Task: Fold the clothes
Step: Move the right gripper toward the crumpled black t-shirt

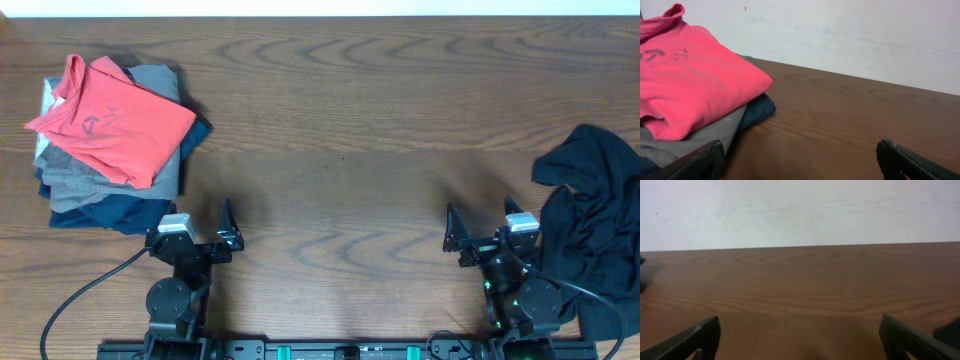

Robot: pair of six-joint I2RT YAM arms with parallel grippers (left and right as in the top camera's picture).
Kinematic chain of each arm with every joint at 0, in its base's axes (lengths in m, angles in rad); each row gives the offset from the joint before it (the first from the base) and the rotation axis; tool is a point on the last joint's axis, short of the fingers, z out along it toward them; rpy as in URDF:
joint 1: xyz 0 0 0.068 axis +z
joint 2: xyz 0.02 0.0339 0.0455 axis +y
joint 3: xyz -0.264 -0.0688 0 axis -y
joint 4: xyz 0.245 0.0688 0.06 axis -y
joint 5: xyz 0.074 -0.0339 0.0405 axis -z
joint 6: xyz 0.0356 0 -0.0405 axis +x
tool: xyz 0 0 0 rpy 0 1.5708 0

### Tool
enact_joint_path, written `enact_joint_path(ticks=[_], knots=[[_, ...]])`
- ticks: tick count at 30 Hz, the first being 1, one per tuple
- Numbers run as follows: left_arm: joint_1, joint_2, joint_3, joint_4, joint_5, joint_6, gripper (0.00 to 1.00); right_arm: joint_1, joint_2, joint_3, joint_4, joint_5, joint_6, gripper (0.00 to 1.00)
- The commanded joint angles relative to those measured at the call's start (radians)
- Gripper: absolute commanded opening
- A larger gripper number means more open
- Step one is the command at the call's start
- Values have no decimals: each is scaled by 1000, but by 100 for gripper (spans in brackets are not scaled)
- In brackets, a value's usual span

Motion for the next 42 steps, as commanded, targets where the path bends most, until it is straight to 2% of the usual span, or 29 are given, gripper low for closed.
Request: enact_joint_path(ticks=[1, 19, 27, 42], knots=[[4, -6, -15, -44, -27, 17, 98, -15, 110, -1, 19, -1, -7, 99], [4, -6, -15, -44, -27, 17, 98, -15, 110, 2, 23, -1, -7, 99], [4, -6, -15, -43, -27, 5, 98, -15, 111, 68, 18, 13, -19, 99], [4, -6, -7, -14, -2, 5, 98, -16, 116, 234, -193, 113, -18, 99]])
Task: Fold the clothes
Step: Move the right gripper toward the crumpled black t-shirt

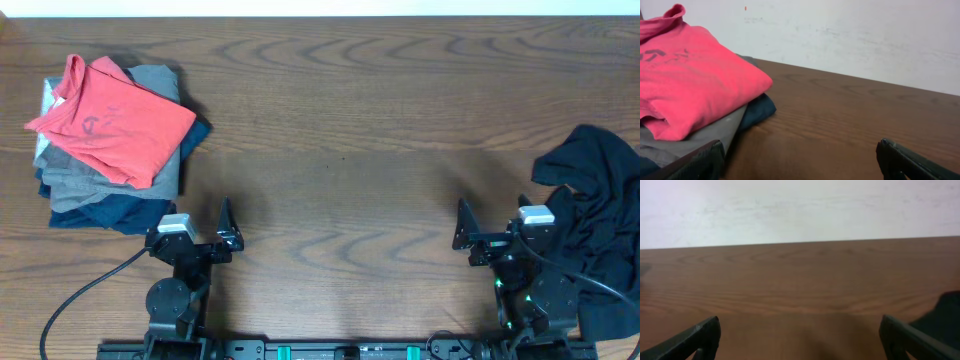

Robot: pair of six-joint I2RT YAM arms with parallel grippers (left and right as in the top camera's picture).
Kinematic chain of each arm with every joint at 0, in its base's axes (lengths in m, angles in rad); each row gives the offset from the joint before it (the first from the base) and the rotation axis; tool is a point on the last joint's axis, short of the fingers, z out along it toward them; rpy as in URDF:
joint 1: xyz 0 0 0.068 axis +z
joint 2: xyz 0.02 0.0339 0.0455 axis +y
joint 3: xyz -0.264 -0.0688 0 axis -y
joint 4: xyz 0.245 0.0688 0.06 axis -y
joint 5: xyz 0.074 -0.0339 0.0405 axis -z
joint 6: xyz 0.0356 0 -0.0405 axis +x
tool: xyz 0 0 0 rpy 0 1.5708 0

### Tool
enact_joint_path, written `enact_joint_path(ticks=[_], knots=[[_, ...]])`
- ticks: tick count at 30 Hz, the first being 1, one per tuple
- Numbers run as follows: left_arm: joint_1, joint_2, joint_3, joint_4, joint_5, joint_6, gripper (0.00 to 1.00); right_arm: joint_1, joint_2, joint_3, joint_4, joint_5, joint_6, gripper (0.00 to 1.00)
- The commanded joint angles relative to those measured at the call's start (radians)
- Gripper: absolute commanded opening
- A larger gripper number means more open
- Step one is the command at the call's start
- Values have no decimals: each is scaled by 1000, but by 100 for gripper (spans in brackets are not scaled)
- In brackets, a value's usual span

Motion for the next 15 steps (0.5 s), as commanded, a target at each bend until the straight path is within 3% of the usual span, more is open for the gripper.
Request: enact_joint_path(ticks=[1, 9, 15], knots=[[4, -6, -9, -17, -1, 5, 98, -16, 8, 42, -35, 56, -14, 99], [4, -6, -6, -18, -1, 4, 98, -16, 123, 86, -76, 103, -14, 99], [4, -4, 22, -48, -1, -42, 98, -16, 306, 192, -180, 161, -13, 99]])
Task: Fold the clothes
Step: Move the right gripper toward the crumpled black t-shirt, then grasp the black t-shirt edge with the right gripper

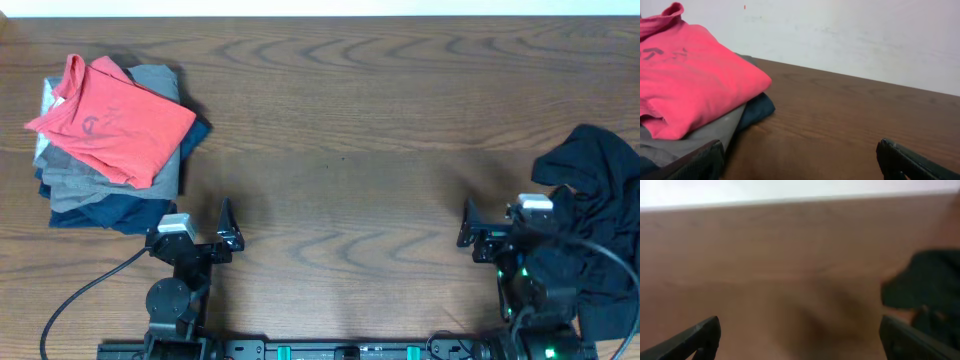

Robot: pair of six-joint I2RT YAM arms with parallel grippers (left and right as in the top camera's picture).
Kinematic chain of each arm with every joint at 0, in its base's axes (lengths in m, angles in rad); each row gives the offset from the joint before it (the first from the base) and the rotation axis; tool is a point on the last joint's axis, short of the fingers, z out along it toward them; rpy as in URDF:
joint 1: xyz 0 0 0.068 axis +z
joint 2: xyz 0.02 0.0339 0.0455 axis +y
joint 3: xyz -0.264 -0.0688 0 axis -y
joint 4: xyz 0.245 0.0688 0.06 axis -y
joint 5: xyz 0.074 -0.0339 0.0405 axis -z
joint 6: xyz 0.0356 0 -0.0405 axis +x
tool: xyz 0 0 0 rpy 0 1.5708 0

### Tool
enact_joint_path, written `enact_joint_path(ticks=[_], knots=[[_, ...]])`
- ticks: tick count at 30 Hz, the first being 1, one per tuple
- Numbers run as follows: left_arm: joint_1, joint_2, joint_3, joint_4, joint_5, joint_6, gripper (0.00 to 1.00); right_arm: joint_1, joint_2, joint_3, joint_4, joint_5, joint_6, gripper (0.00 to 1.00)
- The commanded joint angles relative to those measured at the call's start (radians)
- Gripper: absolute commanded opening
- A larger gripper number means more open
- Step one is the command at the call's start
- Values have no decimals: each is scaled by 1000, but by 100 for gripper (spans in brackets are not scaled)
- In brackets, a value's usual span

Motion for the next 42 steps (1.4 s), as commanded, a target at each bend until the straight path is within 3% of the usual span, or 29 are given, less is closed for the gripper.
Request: enact_joint_path(ticks=[1, 8, 19, 23, 27, 31, 42], knots=[[4, 1, 27, -50, -5, -46, 98, -16, 93, 90, -51, 57, -13, 99], [4, 132, 175, -216, -4, -77, 98, -23, 362, 254, -235, 87, 48, 99], [4, 604, 575, -546, 128, -78, 98, -49, 704, 385, -362, -33, 51, 99], [4, 752, 681, -687, 127, -77, 98, -59, 732, 384, -377, 150, 191, 99], [4, 841, 701, -715, 128, -78, 98, -109, 769, 375, -428, 265, 330, 96], [4, 885, 701, -717, 128, -92, 98, -165, 822, 337, -432, 264, 337, 94], [4, 899, 701, -716, 127, -108, 98, -204, 929, 291, -421, 241, 340, 72]])
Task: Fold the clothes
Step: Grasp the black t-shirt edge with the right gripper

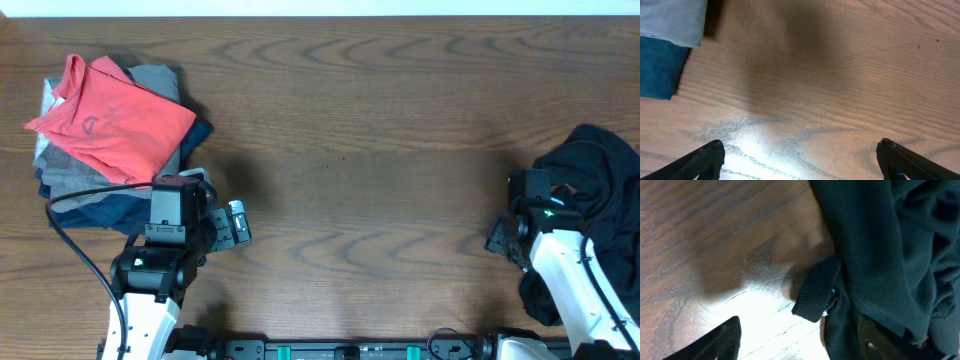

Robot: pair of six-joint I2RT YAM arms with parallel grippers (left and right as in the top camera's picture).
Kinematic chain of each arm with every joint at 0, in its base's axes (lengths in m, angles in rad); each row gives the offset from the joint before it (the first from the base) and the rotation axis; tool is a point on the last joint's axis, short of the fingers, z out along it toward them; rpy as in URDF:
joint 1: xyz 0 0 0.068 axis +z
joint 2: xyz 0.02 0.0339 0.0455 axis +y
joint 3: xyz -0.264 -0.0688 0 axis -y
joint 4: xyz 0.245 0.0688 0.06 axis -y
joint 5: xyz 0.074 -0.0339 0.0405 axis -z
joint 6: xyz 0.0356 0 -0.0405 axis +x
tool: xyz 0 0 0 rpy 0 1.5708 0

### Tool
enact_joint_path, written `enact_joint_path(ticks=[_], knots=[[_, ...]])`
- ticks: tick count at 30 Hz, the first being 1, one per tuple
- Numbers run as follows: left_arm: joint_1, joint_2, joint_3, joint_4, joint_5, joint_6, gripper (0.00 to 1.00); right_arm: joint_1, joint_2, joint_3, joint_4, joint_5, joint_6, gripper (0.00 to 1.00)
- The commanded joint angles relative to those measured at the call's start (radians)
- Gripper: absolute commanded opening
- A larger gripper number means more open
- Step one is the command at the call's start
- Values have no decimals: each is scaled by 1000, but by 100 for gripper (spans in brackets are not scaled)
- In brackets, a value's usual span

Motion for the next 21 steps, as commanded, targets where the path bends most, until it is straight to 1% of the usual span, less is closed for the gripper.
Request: enact_joint_path(ticks=[1, 5, 7, 10, 12, 13, 14, 15, 16, 19, 21], knots=[[4, 1, 23, -3, 0, -8, 98, -11, 27, -21, 15, 14, 16, 72], [4, 1, 23, -3, 0, -8, 98, -28, 70, -58, 63, 14, 16, 72], [4, 1, 23, -3, 0, -8, 98, -37, 90, -74, 80, 14, 16, 75], [4, 1, 23, -3, 0, -8, 98, -53, 116, -89, 102, 14, 16, 74], [3, 1, 23, -3, 0, -8, 98, -64, 122, -90, 105, 14, 16, 64], [4, 1, 23, -3, 0, -8, 98, -69, 122, -90, 107, 14, 16, 57], [3, 1, 23, -3, 0, -8, 98, -72, 122, -90, 112, 14, 16, 43], [4, 1, 23, -3, 0, -8, 98, -75, 122, -90, 121, 13, 16, 12], [4, 1, 23, -3, 0, -8, 98, -75, 122, -90, 130, 4, 16, 1], [4, 1, 23, -3, 0, -8, 98, -75, 122, -87, 155, -105, -18, 1], [4, 1, 23, -3, 0, -8, 98, -74, 122, -87, 194, -291, -123, 1]])
